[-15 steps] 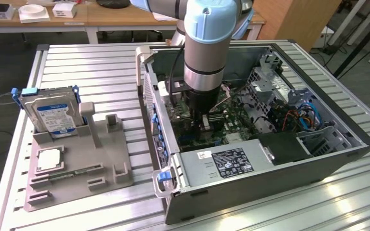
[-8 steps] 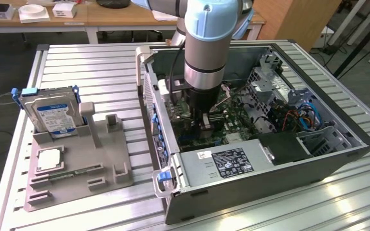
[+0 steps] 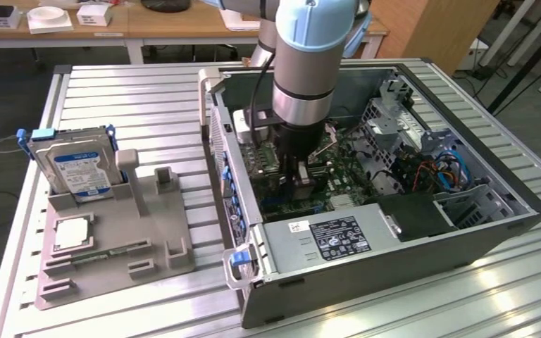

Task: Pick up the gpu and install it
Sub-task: 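Insert the gpu into the slot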

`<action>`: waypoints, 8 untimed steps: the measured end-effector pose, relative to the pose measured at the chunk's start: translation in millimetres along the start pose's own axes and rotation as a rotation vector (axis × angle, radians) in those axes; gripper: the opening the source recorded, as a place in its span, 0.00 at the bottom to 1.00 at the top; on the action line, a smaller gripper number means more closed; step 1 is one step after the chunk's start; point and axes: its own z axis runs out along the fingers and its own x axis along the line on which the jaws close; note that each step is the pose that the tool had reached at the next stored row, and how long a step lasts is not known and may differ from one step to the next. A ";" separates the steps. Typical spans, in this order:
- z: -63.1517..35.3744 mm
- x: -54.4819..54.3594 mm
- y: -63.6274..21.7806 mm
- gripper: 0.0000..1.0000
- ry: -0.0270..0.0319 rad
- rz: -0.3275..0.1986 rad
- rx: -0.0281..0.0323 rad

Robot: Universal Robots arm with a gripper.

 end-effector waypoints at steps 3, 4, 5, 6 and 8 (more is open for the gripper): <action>-2.1 -0.1 -3.3 0.62 0.0009 0.001 -0.0078; -2.6 -0.2 -3.6 0.62 0.0009 0.002 -0.0090; -3.3 -0.2 -3.6 0.62 0.0013 0.005 -0.0095; -4.6 -0.3 -3.8 0.62 0.0022 0.017 -0.0102; -6.6 -0.2 -4.1 0.62 0.0049 0.038 -0.0176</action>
